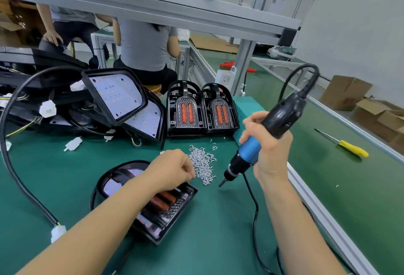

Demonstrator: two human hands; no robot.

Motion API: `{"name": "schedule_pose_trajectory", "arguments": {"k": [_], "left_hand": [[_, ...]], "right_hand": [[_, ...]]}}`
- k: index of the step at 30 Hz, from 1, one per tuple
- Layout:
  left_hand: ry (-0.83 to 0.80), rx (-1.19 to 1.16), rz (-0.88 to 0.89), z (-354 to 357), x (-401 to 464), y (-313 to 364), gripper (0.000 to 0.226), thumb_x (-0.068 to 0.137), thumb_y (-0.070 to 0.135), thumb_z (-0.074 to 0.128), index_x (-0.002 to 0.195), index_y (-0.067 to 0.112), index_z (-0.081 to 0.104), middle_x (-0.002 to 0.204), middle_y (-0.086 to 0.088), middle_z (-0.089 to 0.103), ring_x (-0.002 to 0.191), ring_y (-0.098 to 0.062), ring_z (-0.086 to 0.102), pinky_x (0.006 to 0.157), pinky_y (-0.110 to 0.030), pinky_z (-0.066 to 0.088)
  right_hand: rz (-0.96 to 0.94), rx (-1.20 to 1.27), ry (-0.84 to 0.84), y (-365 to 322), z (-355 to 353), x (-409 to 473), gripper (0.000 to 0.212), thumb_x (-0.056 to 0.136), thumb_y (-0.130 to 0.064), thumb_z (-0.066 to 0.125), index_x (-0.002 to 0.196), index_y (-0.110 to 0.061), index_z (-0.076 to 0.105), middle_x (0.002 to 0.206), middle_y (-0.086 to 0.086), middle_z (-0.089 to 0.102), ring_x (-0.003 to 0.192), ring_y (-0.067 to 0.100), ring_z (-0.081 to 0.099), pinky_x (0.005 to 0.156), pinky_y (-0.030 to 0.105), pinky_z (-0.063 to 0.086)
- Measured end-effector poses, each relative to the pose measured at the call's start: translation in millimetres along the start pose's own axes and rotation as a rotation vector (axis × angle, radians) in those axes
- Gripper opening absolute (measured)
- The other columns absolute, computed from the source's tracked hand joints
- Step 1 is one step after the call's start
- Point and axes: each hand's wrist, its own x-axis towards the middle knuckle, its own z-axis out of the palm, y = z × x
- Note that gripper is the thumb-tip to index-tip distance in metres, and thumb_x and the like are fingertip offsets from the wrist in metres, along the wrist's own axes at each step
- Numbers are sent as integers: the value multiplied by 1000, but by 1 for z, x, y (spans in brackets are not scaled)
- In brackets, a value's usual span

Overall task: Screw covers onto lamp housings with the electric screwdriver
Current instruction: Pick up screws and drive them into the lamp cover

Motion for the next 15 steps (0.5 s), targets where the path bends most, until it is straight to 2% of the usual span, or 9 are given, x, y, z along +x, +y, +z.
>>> {"name": "schedule_pose_trajectory", "arguments": {"k": [3,4,8,10,12,15], "left_hand": [[-9,-156,-28,-4,0,3,16,80,6,62,75,18,72,53,9,60,40,3,48,42,-11,36],[38,-222,-49,-2,0,5,16,81,5,62,75,17,72,53,7,61,41,1,48,44,-11,36],[444,-564,-47,6,-2,20,18,87,8,58,78,21,66,70,9,66,68,-9,58,67,-23,42],[467,-717,21,10,-4,37,19,93,11,51,83,24,60,78,9,70,79,-6,62,74,-19,44],[447,-724,84,17,-6,55,20,95,13,44,83,27,54,79,12,70,74,0,58,65,-12,40],[475,-667,153,27,-9,73,19,97,12,40,84,24,48,70,8,58,64,-10,52,56,-21,36]], "right_hand": [[60,198,115,-6,-5,2,12,67,-5,64,69,-17,65,66,2,61,46,17,53,56,26,46],[77,264,133,-8,-6,2,14,68,-6,63,66,-19,66,70,4,60,46,16,53,56,27,46],[94,406,99,-16,2,-1,18,70,-7,60,63,-23,66,78,7,58,48,15,53,56,25,46],[87,413,81,-18,10,-2,17,70,-6,59,64,-21,66,76,6,60,47,14,53,54,25,47],[86,404,98,-18,14,-2,18,70,-7,59,62,-22,66,74,4,61,47,14,53,53,24,46],[86,407,137,-19,15,-5,16,70,-8,59,64,-21,66,76,5,63,47,14,53,54,24,46]]}}
